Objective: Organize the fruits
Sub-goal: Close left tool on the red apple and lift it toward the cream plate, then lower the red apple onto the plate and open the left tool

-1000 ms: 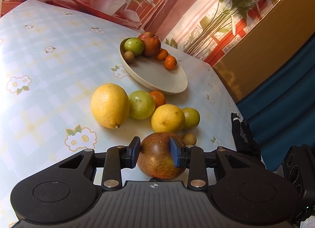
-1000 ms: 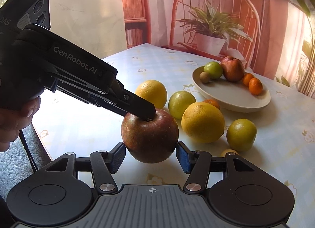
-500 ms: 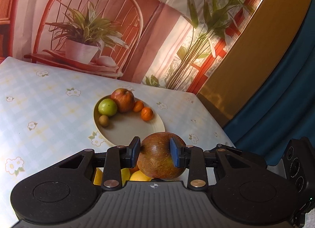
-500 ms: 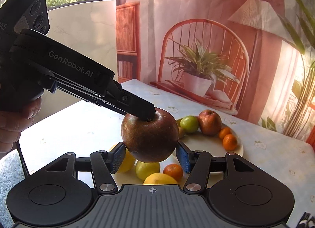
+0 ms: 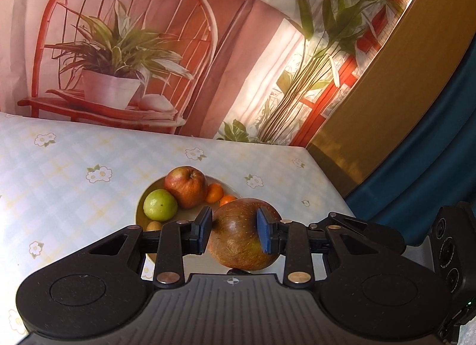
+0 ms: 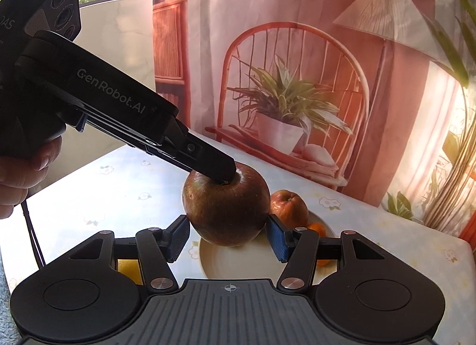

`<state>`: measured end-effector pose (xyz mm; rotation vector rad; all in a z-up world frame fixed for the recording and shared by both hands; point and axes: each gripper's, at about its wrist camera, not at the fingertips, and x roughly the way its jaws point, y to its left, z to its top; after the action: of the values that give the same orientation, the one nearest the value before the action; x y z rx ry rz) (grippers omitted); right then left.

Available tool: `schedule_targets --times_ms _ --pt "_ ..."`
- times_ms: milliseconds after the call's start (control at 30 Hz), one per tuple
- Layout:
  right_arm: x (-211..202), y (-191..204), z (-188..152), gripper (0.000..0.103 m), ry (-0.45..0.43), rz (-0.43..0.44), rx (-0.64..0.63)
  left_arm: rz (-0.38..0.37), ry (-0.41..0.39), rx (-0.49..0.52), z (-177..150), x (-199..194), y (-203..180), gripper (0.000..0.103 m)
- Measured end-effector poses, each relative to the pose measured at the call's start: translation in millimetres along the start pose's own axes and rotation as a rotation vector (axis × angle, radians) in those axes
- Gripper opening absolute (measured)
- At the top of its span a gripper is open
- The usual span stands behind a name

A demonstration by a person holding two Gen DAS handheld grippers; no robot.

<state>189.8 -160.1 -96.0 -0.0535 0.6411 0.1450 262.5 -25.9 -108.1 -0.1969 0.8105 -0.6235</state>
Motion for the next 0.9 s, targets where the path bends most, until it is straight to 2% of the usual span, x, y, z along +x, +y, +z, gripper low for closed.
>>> schedule_targets --times_ms 533,900 --pt "106 -49 -23 0.053 0.18 0.059 0.055 0.052 0.166 -0.019 18 97 41 0.034" --pt "124 -53 -39 0.053 0.186 0.037 0.055 0.058 0.194 -0.003 17 115 47 0.033"
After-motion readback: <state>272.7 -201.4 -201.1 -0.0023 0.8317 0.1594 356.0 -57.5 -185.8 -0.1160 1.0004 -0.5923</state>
